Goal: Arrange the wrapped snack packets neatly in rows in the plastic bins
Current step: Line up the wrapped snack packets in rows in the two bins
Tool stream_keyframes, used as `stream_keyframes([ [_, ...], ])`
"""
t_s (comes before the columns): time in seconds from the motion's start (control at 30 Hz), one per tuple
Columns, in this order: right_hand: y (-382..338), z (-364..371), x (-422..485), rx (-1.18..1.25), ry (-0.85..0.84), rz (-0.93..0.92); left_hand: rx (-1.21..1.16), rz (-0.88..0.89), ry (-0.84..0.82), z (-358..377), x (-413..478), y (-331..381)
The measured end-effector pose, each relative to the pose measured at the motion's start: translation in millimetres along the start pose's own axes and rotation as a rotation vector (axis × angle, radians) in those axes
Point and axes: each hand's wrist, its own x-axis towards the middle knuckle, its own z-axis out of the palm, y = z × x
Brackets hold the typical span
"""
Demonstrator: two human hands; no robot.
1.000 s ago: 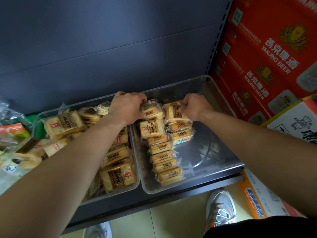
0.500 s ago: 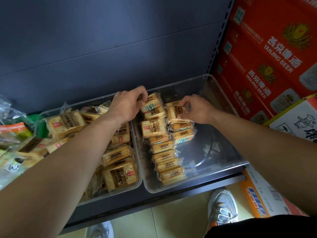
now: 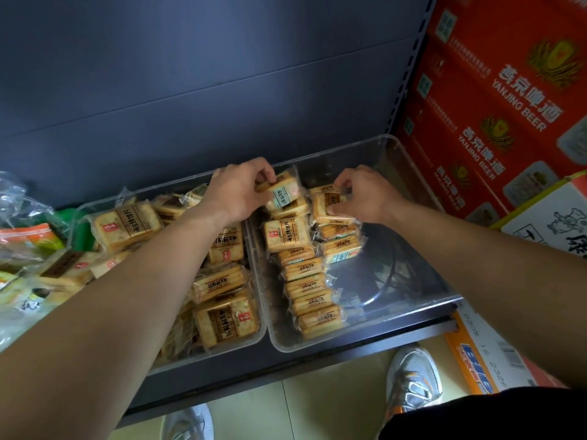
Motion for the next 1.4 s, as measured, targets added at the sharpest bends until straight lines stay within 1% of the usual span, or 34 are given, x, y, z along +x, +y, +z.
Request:
stream_keyframes([
  [0.07,-7,-11,-2,0.124,0.051,-0.052,-0.129,0.014,0.026,-7,-1,3],
  [0.17,-24,-27,-10,0.346,0.057,-0.127,-0.188,0.081,0.004,-16,-6,17],
  [0.27,-35,-32,-19,0.317,-0.028,-0.179,-0.281,0.13,-0.052,-16,-16,38],
  [0.37,-26,-46,-29,0.221,-0.167,-0.151,-0.319,0.13,-0.118,-6,-24,48],
  [0.43,-9,-53,-38,0.111,-0.298,-0.076,-0.24,0.118,-0.118,3,-27,44],
  [0.5,8,-49,-45,0.032,-0.412,0.001,-0.034,0.095,-0.107,10,-31,38],
  [0.57,21,-34,-50,-0.03,-0.462,0.059,0.157,0.066,-0.104,15,-33,30],
  [0.63,27,-17,-50,-0.116,-0.435,0.063,0.281,0.07,-0.119,20,-33,23],
  [0.7,29,-3,-51,-0.124,-0.401,0.062,0.432,0.124,-0.13,25,-30,18],
  [0.77,29,8,-52,-0.125,-0.375,0.048,0.482,0.149,-0.134,28,-27,16],
  [0.87,27,20,-53,-0.124,-0.354,0.036,0.443,0.149,-0.124,28,-24,16],
  [0.97,28,21,-58,-0.005,-0.32,0.076,0.433,0.141,-0.133,26,-24,17],
  [1.07,31,23,-63,-0.039,-0.254,0.092,0.403,0.134,-0.137,24,-25,19],
  [1.13,31,26,-60,-0.063,-0.241,0.098,0.378,0.123,-0.141,22,-26,22],
  [1.2,25,25,-54,-0.135,-0.285,0.102,0.351,0.102,-0.152,19,-27,25],
  [1.27,15,17,-50,-0.266,-0.317,0.106,0.314,0.076,-0.159,10,-31,31],
  [1.33,-6,0,-49,-0.428,-0.31,0.082,0.298,0.071,-0.143,-7,-39,37],
  [1.4,-34,-20,-50,-0.506,-0.295,0.043,0.286,0.082,-0.112,-32,-53,40],
])
